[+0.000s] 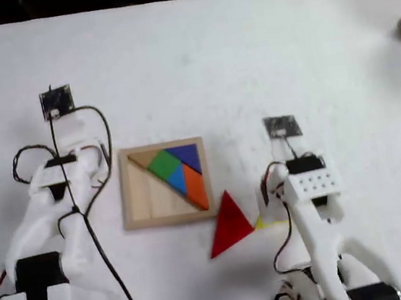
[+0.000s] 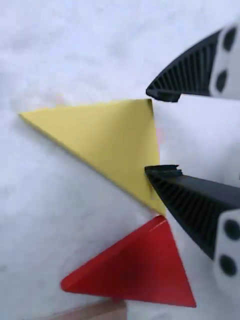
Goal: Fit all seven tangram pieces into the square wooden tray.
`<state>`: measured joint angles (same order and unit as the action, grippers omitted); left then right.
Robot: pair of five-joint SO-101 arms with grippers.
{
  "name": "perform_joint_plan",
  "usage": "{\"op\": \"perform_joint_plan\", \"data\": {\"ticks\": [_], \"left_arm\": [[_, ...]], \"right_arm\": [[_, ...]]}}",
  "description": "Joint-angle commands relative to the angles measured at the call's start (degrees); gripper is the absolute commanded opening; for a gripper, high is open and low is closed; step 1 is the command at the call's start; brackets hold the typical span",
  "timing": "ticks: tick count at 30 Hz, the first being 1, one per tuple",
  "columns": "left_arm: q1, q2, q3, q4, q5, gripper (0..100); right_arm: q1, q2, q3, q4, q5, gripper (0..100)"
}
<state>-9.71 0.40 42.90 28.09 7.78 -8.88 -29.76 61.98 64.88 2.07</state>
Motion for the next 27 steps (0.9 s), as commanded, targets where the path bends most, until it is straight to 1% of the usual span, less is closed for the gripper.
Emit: {"op": "perform_joint_plan", "data": {"ticks": [1,6,12,17,21,24,27], "left_arm": [[-0.48,-0.13,-3.16,-0.09,0.26,2],[-0.48,-0.13,-3.16,-0.09,0.26,2],[-0.48,-0.04,-3.16,-0.09,0.26,2],[-0.48,-0.04,-3.16,0.00,0.26,2],[-0.48,-0.04,-3.16,0.09,0.26,2],[-0.48,-0.04,-3.16,0.09,0.26,2],[-0.48,-0.04,-3.16,0.09,0.26,2]], "right_arm": [[0.66,-4.70,4.04,0.48,8.70,19.4],[2.15,-8.66,5.98,-0.40,9.67,10.1],[2.15,-5.23,6.07,-2.59,9.41,9.8],[2.51,3.91,5.27,-9.01,9.14,9.8],[4.88,9.27,0.70,-12.00,8.88,9.8],[6.99,11.30,-4.57,-12.62,5.01,9.9],[5.93,14.02,-9.05,-12.62,4.13,9.9]]}}
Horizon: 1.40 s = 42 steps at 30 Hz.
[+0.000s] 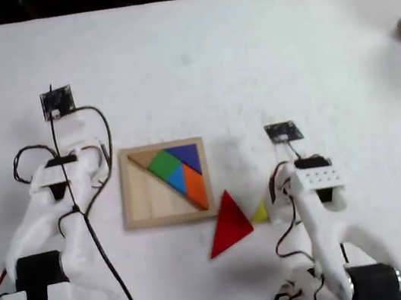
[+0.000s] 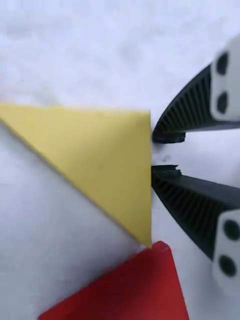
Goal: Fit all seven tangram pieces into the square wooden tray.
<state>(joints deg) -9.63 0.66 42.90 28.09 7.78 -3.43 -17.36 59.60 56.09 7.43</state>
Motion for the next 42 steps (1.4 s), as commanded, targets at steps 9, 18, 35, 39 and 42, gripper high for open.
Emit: {"op": "perform_joint_plan", "data": {"ticks": [9,18,35,39,42], "left_arm": [[-0.57,-0.31,-3.16,0.09,0.26,2],[-0.57,-0.31,-3.16,-0.18,0.26,2],[-0.57,-0.31,-3.16,-0.18,0.26,2],[-0.57,-0.31,-3.16,-0.18,0.26,2],[-0.57,-0.31,-3.16,-0.09,0.26,2]], "right_arm": [[1.01,18.95,-24.35,-3.65,-1.05,15.7],[1.45,20.35,-35.96,3.65,-1.41,15.9],[-0.57,20.97,-42.20,6.81,-21.63,23.8],[-3.21,20.18,-42.29,7.08,-31.82,35.5],[-3.91,22.11,-42.29,4.79,-37.19,36.2]]}}
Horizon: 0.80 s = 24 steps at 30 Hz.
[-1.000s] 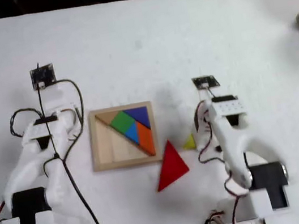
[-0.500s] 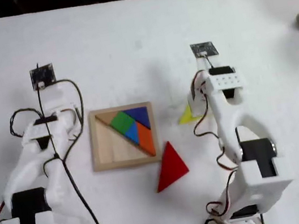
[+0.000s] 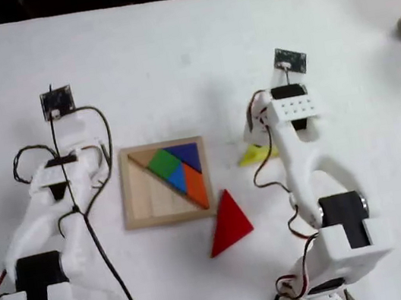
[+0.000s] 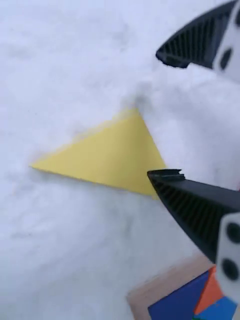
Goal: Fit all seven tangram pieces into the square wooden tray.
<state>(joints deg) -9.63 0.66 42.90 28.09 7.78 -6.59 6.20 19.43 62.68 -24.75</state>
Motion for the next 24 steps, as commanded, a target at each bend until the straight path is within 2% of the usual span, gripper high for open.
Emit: {"op": "perform_joint_plan", "data": {"ticks": [1,7,11,18,24], "left_arm": [[-0.57,-0.31,-3.16,-0.09,0.26,2],[-0.57,-0.31,-3.16,0.09,0.26,2],[-0.57,-0.31,-3.16,0.09,0.26,2],[-0.66,-0.31,-3.16,0.09,0.26,2],[-0.66,-0.31,-3.16,0.09,0.26,2]], "right_arm": [[-0.92,-0.31,-2.11,-2.68,-6.24,36.2],[0.40,7.96,-2.55,-8.57,-6.95,36.1],[-0.40,10.68,-2.64,-8.66,-6.68,36.1],[-0.84,10.68,-3.60,-6.99,-0.35,19.7],[-0.22,10.68,-6.95,-4.00,0.26,17.7]]}}
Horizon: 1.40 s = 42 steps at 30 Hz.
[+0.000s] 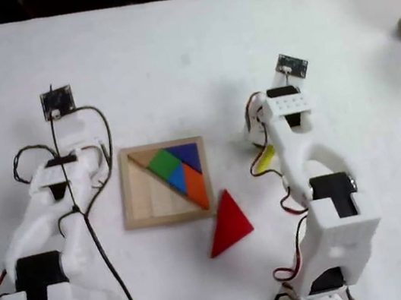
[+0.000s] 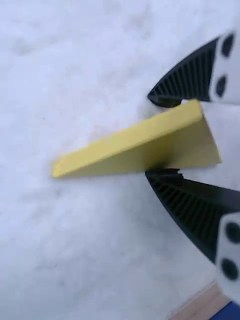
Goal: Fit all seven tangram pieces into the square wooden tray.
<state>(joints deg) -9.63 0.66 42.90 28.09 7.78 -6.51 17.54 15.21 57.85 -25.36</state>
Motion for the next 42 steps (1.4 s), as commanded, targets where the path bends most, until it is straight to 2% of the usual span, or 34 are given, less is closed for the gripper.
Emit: {"op": "perform_joint_plan", "data": {"ticks": [1,11,26,33,42], "left_arm": [[-0.66,-0.31,-3.16,0.09,0.26,2],[-0.66,-0.31,-3.16,0.09,0.26,2],[-1.27,-0.40,-3.16,0.09,0.26,2],[-1.27,-0.40,-3.16,0.00,0.26,2],[-2.42,-0.48,-3.25,-0.09,0.26,2]], "right_arm": [[-0.31,-0.66,-2.99,1.45,0.97,17.1],[0.40,-10.15,-2.81,9.71,0.97,1.2],[-3.21,-6.64,-2.99,9.63,0.97,1.7],[-8.84,-16.22,-2.99,16.04,0.97,1.7],[-14.46,-27.12,-2.90,16.22,0.62,1.7]]}}
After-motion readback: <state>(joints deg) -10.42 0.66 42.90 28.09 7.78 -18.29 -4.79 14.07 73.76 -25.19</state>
